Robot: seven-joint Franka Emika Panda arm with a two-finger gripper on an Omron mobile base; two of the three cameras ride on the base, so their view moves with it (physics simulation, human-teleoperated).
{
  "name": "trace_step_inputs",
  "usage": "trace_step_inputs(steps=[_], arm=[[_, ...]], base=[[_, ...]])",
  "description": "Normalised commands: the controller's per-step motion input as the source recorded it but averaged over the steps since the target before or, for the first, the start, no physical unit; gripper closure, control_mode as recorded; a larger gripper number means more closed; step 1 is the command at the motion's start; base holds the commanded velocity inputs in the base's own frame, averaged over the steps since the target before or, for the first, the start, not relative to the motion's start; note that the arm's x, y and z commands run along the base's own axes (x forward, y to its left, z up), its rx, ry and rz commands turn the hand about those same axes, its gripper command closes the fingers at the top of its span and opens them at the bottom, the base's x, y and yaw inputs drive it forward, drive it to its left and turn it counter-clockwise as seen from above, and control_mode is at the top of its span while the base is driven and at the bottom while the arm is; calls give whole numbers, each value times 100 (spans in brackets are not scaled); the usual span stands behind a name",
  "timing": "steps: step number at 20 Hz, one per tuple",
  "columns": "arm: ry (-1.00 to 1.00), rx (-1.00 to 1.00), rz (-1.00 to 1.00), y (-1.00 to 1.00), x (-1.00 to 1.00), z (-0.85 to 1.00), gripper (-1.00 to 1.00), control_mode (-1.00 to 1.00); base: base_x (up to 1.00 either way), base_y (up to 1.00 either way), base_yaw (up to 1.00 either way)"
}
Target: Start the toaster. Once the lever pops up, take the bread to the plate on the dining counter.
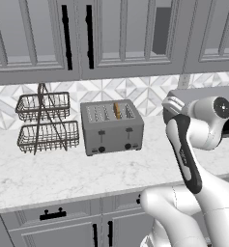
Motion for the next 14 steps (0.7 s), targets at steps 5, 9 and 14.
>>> trace_step_inputs(steps=[5,9,14], arm=[[0,0,0,0,0,0,-100,-100],[0,0,0,0,0,0,-100,-100],[0,0,0,0,0,0,-100,-100]], base=[[0,0,0],[0,0,0],[0,0,0]])
